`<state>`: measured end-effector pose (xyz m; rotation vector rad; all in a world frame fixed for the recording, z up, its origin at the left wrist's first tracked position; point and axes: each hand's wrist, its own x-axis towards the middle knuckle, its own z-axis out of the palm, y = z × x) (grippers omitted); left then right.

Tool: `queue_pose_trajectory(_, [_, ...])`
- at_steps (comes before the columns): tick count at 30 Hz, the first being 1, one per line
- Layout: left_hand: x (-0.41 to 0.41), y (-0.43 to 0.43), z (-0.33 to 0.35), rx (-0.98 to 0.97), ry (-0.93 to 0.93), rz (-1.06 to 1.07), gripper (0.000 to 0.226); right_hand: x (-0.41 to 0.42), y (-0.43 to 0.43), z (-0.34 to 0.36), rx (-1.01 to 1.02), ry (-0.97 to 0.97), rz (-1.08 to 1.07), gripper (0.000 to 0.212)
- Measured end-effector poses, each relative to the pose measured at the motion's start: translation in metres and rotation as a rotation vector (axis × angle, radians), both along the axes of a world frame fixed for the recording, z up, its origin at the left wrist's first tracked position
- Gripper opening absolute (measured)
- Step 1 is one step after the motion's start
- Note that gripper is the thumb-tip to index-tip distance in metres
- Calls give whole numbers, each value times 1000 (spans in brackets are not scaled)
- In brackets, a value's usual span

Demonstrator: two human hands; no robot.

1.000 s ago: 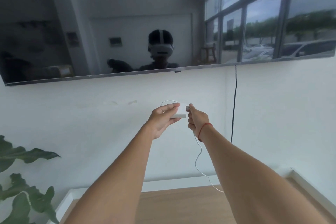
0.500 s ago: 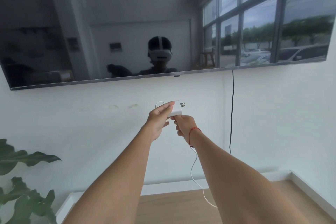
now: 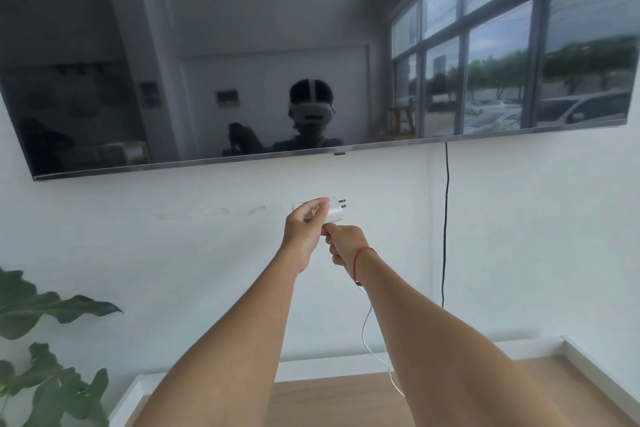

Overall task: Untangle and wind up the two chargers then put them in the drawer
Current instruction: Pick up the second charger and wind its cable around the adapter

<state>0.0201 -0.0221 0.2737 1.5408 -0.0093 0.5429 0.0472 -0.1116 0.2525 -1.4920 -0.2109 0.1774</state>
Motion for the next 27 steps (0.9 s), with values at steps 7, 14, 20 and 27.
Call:
queue_pose_trajectory(7, [10, 1, 11, 186, -89, 146, 16, -4, 0, 18, -43, -56, 52, 28])
queue_pose_trajectory(14, [10, 10, 3, 117, -18, 92, 15, -1, -16, 23, -216, -117, 50, 24])
queue_pose_trajectory(20, [5, 16, 0, 173, 18, -1, 20, -1, -27, 43, -241, -198, 1, 31])
queue_pose_trajectory(27, [-4, 14, 27, 133, 39, -42, 29, -1, -34, 77, -221, -280, 1, 23])
